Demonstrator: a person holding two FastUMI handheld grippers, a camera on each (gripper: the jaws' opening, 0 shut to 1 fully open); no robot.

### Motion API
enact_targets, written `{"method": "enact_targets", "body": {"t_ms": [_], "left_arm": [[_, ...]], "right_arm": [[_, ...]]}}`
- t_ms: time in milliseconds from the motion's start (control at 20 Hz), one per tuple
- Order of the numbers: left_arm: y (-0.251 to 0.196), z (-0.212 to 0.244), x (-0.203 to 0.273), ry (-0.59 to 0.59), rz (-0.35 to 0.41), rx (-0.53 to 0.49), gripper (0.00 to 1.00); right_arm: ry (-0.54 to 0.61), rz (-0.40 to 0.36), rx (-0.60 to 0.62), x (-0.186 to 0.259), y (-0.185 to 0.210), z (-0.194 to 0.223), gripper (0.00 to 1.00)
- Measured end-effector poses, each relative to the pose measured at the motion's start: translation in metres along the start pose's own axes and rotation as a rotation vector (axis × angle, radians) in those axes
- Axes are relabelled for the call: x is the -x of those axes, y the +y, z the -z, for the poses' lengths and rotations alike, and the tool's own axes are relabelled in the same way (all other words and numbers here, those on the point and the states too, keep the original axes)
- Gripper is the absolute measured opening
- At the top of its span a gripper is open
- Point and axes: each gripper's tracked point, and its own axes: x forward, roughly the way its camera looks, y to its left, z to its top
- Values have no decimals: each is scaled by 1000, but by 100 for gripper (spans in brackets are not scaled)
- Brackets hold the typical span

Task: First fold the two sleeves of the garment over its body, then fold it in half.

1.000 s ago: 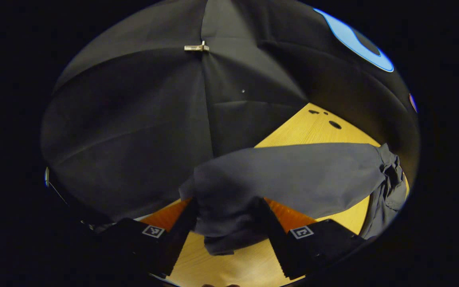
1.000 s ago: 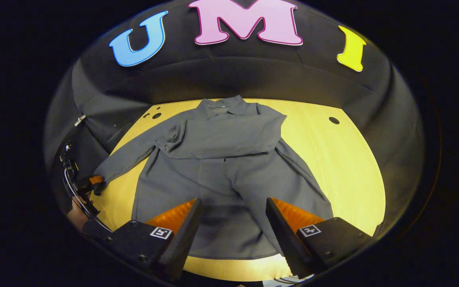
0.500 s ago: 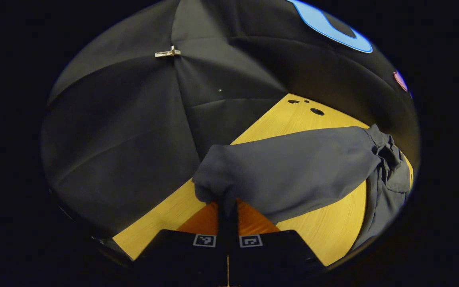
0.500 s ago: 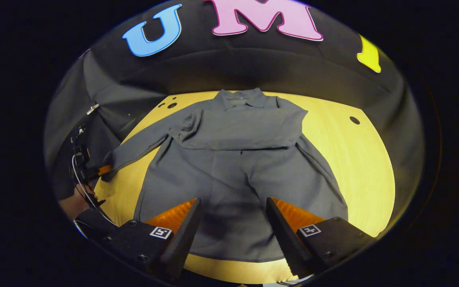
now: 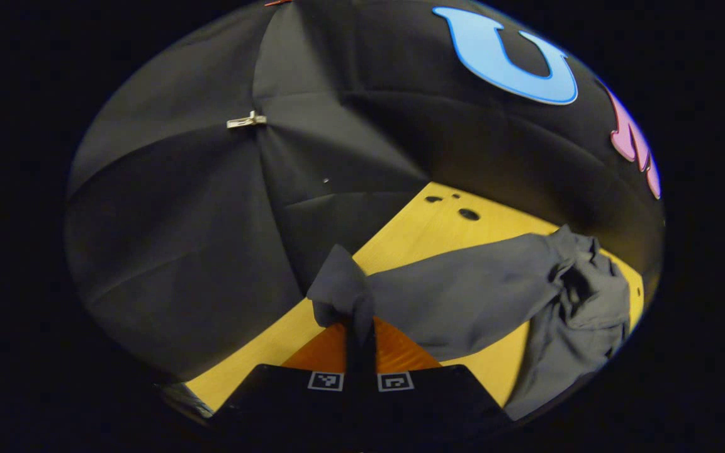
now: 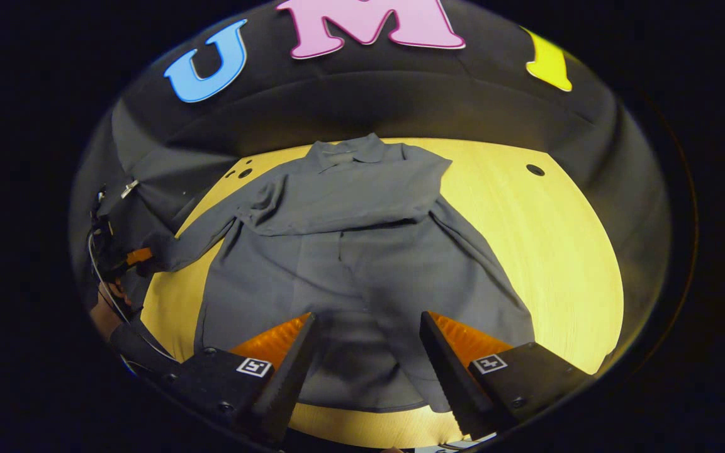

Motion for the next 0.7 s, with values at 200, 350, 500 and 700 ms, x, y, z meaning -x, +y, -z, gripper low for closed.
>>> {"method": "enact_targets", "body": {"t_ms": [200, 350, 500, 700], "left_arm": [[-76, -43, 19, -85, 118, 8, 2], [-140, -62, 31, -91, 234, 36, 5], [-203, -74, 43, -111, 339, -24, 5], [-290, -68, 57, -99, 472, -94, 5]], "right_arm": [[-13, 16, -46, 0, -20, -5, 99], [-4, 18, -85, 5, -33, 1, 99], [-7, 34, -100, 10, -45, 7, 99], [17, 41, -138, 12, -63, 21, 99]]}}
